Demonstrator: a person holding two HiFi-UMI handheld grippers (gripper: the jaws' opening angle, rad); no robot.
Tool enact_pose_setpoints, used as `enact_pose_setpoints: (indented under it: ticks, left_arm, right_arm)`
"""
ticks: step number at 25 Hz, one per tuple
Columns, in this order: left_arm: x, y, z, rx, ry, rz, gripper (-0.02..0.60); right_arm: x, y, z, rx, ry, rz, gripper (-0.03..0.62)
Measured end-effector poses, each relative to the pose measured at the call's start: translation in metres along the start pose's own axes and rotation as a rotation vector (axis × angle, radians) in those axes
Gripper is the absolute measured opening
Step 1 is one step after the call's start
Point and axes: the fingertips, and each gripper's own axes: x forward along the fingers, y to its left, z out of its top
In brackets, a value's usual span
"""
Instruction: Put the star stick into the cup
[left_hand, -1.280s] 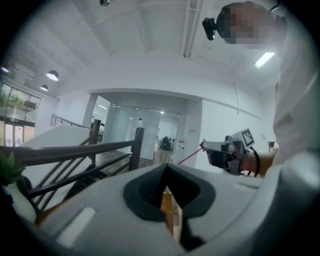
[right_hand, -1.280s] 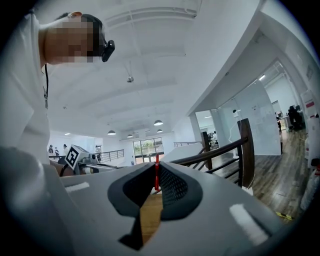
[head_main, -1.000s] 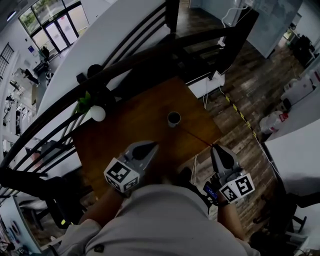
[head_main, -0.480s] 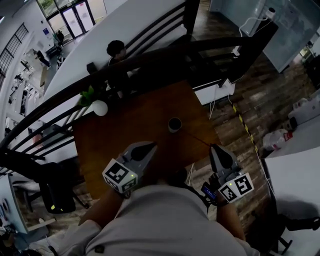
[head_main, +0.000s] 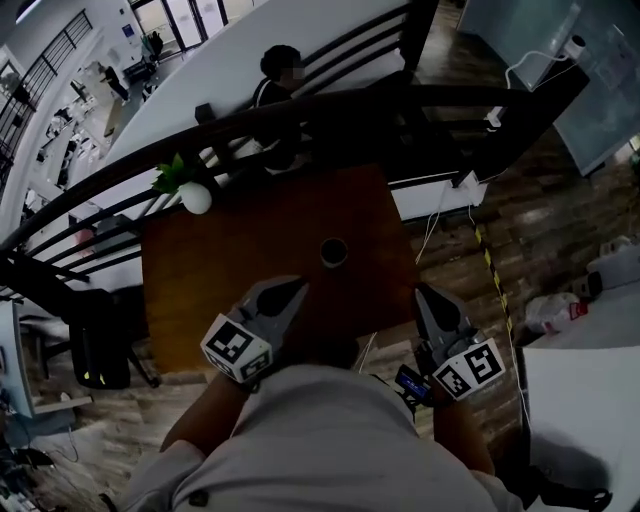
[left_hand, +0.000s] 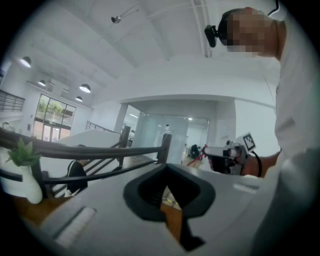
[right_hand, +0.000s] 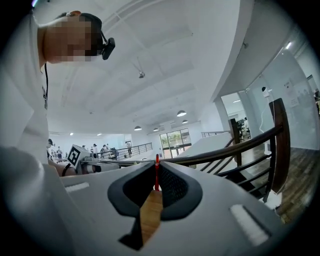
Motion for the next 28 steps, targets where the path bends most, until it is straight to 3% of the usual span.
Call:
enact_pose_setpoints:
  ticks: [8, 21, 28]
  left_arm:
    - [0.020, 0.004, -0.015, -0.012, 0.032, 0.070, 0.003]
    - [0.055, 0.052, -0.032, -0.022, 0.071, 0.055, 0.003]
    - [0.068, 0.087, -0.063, -0.044, 0.110, 0.061, 0.003]
  right_arm:
    - [0.014, -0.033, -0.024, 0.026, 0.056, 0.055, 0.025]
    - [0.066, -0.059, -0.058, 0.020, 0.149, 0.059, 0.025]
    - [0.100, -0.079, -0.088, 0.038, 0.200, 0.060, 0.025]
